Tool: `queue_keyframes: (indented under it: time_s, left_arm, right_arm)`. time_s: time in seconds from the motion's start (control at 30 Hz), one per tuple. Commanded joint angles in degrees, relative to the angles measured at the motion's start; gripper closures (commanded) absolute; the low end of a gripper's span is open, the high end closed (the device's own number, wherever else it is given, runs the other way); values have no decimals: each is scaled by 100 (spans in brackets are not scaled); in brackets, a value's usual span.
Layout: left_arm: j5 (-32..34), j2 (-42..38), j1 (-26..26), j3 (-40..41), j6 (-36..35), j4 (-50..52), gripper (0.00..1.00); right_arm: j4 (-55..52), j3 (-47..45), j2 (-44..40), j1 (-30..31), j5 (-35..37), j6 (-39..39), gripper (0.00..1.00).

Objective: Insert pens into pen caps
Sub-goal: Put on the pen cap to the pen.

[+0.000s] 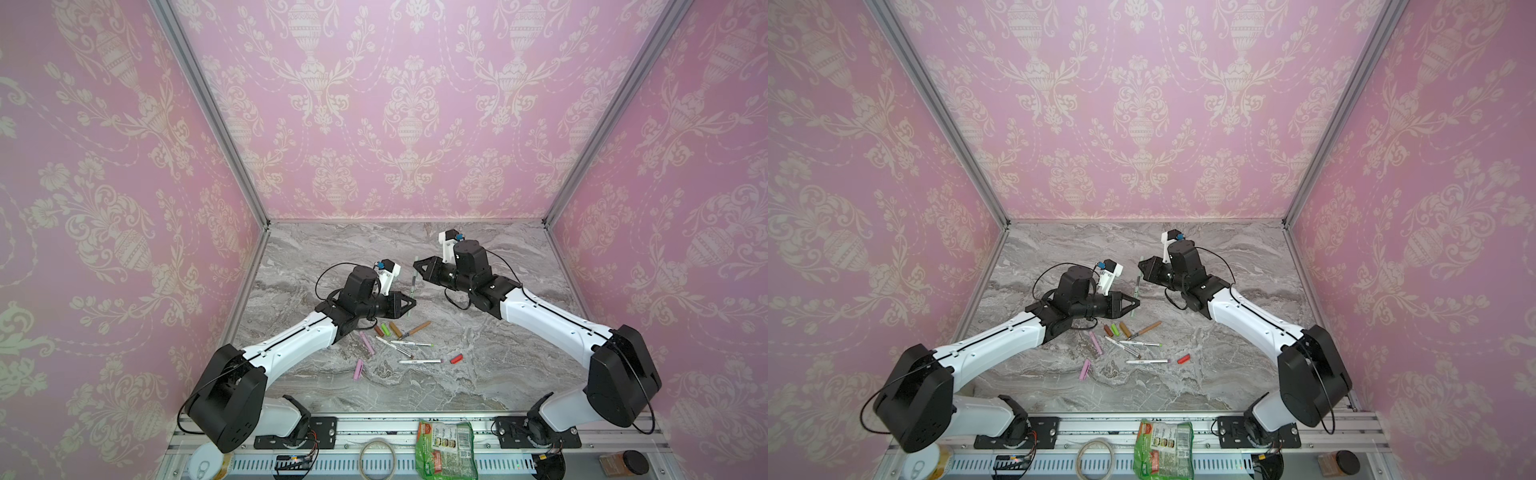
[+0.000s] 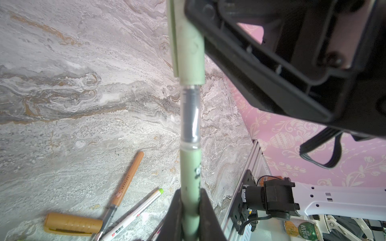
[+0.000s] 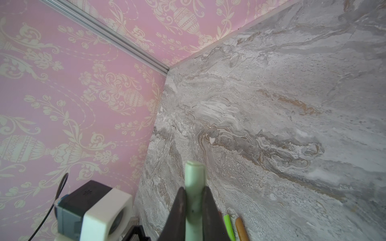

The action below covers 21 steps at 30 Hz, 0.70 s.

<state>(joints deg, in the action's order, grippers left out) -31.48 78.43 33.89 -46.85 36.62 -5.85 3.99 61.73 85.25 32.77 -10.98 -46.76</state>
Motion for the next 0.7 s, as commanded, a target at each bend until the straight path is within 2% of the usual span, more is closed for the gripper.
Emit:
queue_keyframes:
  time_s: [0.0, 0.67]
  left_arm:
    - [446, 38, -72, -188, 89, -674, 100]
    - [146, 136, -67, -193, -49, -746, 100]
  right_arm:
    - [-482, -206, -200, 150, -231, -55, 91]
    - [-621, -171, -221, 142, -344, -44, 91]
